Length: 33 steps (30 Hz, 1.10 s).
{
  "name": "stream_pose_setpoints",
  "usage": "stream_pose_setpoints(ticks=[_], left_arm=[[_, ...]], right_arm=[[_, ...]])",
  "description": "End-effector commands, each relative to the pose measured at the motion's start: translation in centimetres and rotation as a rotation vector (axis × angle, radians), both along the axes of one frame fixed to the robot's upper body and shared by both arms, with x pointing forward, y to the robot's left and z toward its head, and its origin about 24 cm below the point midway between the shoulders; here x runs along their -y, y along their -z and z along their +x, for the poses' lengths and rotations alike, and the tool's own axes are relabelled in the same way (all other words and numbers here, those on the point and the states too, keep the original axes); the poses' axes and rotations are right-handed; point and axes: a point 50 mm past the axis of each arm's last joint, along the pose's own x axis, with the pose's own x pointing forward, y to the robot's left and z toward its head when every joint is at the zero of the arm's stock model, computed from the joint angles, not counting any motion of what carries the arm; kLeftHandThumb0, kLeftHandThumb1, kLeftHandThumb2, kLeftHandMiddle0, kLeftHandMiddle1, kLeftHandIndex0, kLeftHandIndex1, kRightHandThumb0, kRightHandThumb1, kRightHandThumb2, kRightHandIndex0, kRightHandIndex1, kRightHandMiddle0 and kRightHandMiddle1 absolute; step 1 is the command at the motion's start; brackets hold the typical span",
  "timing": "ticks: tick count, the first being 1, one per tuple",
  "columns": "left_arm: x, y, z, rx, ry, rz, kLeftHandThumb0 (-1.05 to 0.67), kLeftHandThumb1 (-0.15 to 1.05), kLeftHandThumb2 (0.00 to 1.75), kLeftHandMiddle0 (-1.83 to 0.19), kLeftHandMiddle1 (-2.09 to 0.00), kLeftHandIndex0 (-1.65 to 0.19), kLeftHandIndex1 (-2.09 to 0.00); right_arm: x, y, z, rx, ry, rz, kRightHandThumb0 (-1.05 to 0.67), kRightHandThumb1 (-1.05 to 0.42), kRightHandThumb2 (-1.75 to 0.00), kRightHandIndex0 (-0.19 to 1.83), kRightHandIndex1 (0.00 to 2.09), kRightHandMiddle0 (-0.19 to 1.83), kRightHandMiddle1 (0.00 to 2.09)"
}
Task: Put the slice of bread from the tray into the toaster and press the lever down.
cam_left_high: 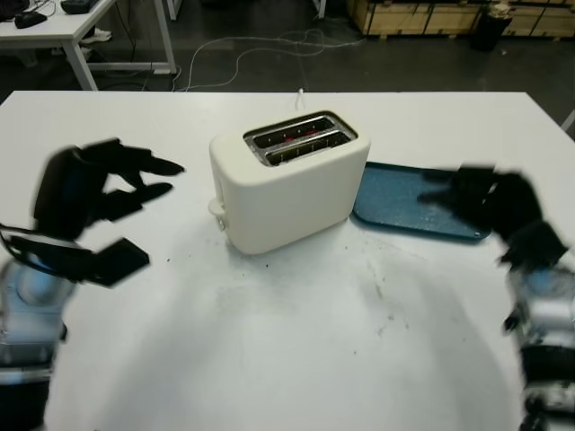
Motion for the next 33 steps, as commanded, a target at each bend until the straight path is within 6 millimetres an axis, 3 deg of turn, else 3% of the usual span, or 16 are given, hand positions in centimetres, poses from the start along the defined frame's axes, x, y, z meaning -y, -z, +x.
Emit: stream_pose_setpoints(ticks=[1,5,8,16,19,23,28,33], left_arm=[[-0.5,-1.6,0.7,-0.007,-0.024,0.062,-0.28,0.73,0.00,-0.99,-0.92,-1.21,-0.14],[-0.5,-3.5,2.0,-0.029,-0.031,0.126,-0.42,0.71,0.00,-1.08,-0.78,-1.24,-0.10],[-0.1,-4.7,3.0,-0.065,-0.020,0.182,-0.42,0.68,0.00,-1.12,-0.70,-1.27,-0.08],[1.3,-6.0,5.0,-0.193,-0.042,0.351,-0.40,0.68,0.00,-1.16,-0.53,-1.26,-0.03],[1.5,-5.6,5.3,-0.212,-0.046,0.348,-0.38,0.69,0.00,-1.16,-0.56,-1.25,-0.02],[1.4,-4.4,5.2,-0.247,-0.038,0.313,-0.33,0.72,0.00,-1.02,-0.80,-1.24,-0.01],[0.9,-2.8,4.7,-0.271,-0.044,0.275,-0.30,0.75,0.01,-0.99,-0.81,-1.20,0.00],[0.4,-1.7,4.1,-0.270,-0.046,0.205,-0.31,0.77,0.00,-0.87,-1.12,-1.21,-0.01]], right_arm=[[-0.1,-2.4,1.4,0.005,0.005,-0.117,-0.53,-0.80,0.00,1.12,0.14,1.05,0.00],[-1.1,-5.7,3.8,0.015,0.017,-0.329,-0.56,-0.79,0.00,1.13,0.12,1.04,0.00],[-2.2,-7.5,5.0,0.016,0.006,-0.448,-0.52,-0.75,0.00,1.11,0.10,1.04,0.00],[-4.9,-9.9,6.6,0.020,-0.068,-0.633,-0.59,-0.72,0.00,1.09,0.07,1.02,0.01],[-5.5,-10.1,6.9,0.020,-0.074,-0.690,-0.60,-0.72,0.00,1.12,0.08,1.04,0.02],[-6.0,-10.0,7.0,0.019,-0.093,-0.708,-0.62,-0.74,-0.01,1.12,0.07,1.02,0.00],[-6.0,-9.2,6.6,0.021,-0.133,-0.689,-0.64,-0.75,-0.01,1.13,0.08,1.04,0.01],[-5.7,-8.1,6.2,-0.026,-0.147,-0.685,-0.59,-0.76,-0.01,1.09,0.06,1.03,0.01]])
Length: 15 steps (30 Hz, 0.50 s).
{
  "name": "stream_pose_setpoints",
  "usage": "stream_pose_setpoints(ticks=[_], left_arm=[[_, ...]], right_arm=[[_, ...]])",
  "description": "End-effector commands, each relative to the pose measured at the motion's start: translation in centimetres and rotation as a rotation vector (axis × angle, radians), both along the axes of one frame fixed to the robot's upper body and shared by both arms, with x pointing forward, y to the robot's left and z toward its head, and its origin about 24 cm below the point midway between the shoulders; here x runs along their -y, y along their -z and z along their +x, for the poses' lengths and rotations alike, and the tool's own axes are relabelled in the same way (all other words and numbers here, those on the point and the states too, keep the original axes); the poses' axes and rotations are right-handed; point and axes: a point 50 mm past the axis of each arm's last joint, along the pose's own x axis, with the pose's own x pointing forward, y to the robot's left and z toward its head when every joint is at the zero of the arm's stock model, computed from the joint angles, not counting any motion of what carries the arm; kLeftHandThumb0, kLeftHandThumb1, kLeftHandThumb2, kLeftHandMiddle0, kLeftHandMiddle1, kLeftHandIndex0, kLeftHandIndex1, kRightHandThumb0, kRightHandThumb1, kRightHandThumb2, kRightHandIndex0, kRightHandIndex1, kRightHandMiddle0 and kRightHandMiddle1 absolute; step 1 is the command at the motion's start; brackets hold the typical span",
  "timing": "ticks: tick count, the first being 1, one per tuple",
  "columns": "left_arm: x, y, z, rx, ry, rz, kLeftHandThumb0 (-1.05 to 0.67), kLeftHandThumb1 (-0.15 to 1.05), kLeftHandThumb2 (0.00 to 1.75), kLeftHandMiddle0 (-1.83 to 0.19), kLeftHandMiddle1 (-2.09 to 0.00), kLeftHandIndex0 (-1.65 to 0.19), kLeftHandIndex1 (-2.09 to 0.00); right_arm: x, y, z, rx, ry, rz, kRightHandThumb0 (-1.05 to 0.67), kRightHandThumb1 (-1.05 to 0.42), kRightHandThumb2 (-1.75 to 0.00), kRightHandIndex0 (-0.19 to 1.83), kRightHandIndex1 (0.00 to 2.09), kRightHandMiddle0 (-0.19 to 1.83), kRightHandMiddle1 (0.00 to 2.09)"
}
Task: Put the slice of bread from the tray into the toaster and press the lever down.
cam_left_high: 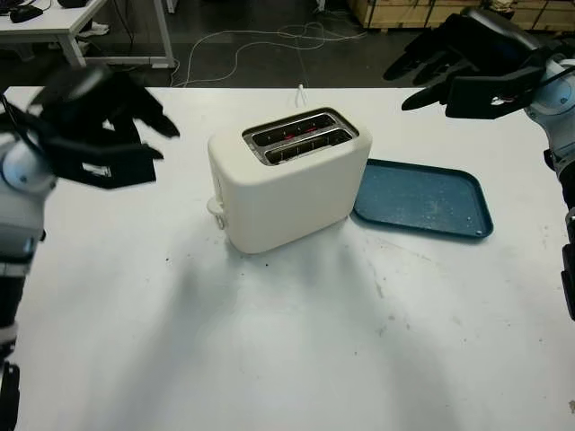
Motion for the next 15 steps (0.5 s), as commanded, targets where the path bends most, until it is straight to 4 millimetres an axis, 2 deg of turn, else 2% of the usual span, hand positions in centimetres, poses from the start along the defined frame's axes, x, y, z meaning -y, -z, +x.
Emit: stream_pose_setpoints(ticks=[1,8,15], left_arm=[[-0.1,0.0,-0.4,0.020,-0.008,-0.032,-0.32,0.78,0.00,-0.85,-1.13,-1.21,-0.01],[0.0,0.7,-0.6,0.001,-0.002,-0.078,-0.28,0.78,0.00,-0.84,-1.11,-1.19,0.00],[0.5,0.3,-0.4,0.009,0.011,-0.067,-0.29,0.78,0.00,-0.82,-1.14,-1.20,-0.01]], right_arm=[[0.4,0.5,-0.3,-0.011,0.008,0.012,-0.59,-0.78,-0.01,1.09,0.07,1.03,0.00],[0.7,1.7,-0.5,-0.041,0.027,0.012,-0.59,-0.81,-0.01,1.07,0.07,0.97,0.00],[0.6,2.0,-0.6,-0.040,0.005,0.034,-0.58,-0.82,-0.01,1.08,0.09,0.98,0.01]])
